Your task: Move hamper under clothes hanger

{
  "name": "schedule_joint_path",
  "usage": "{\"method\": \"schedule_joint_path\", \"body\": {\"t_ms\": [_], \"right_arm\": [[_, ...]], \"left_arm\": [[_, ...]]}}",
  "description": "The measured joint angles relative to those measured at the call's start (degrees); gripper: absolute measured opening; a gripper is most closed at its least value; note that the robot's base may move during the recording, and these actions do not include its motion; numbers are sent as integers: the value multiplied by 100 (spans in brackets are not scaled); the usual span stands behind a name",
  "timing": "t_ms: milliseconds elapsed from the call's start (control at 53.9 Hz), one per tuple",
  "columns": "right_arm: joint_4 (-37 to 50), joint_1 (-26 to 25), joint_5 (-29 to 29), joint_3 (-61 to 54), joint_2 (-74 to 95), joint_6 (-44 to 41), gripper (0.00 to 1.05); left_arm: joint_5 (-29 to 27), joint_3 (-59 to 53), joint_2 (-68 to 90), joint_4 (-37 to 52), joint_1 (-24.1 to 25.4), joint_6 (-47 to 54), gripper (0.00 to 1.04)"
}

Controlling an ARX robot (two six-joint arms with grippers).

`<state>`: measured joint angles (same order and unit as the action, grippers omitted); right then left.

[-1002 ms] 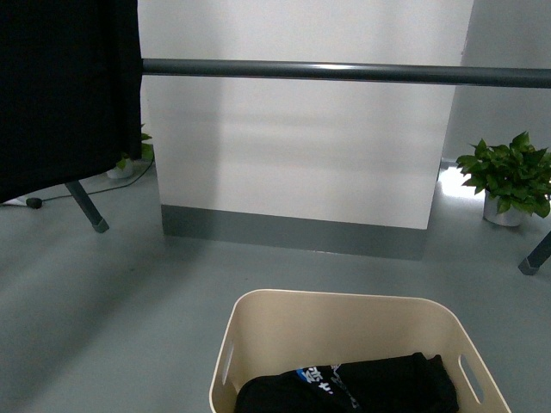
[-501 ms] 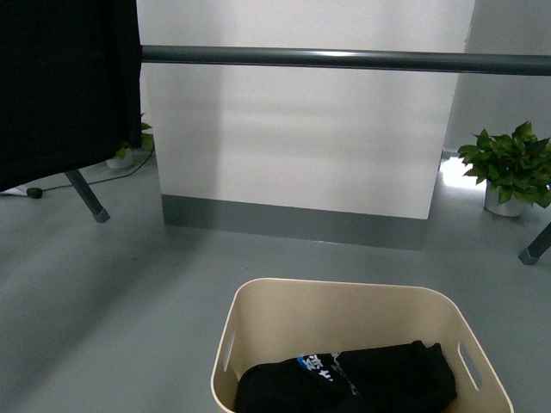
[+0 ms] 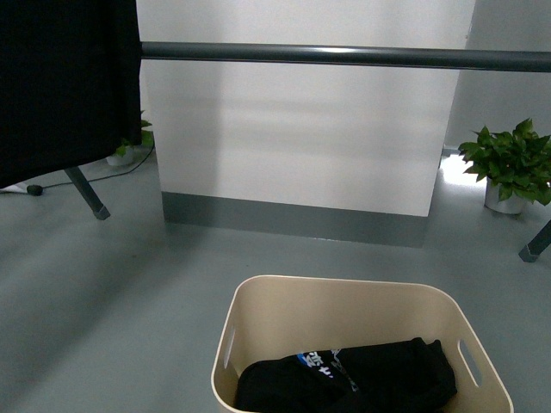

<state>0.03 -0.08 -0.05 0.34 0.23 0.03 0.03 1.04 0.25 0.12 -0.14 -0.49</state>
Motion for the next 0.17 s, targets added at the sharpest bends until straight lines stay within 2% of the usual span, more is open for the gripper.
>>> {"method": "schedule_joint_path", "body": {"t_ms": [167], "right_arm": [[0,0,0,0,0,0,97]], "left_arm": [[0,0,0,0,0,0,98]]}}
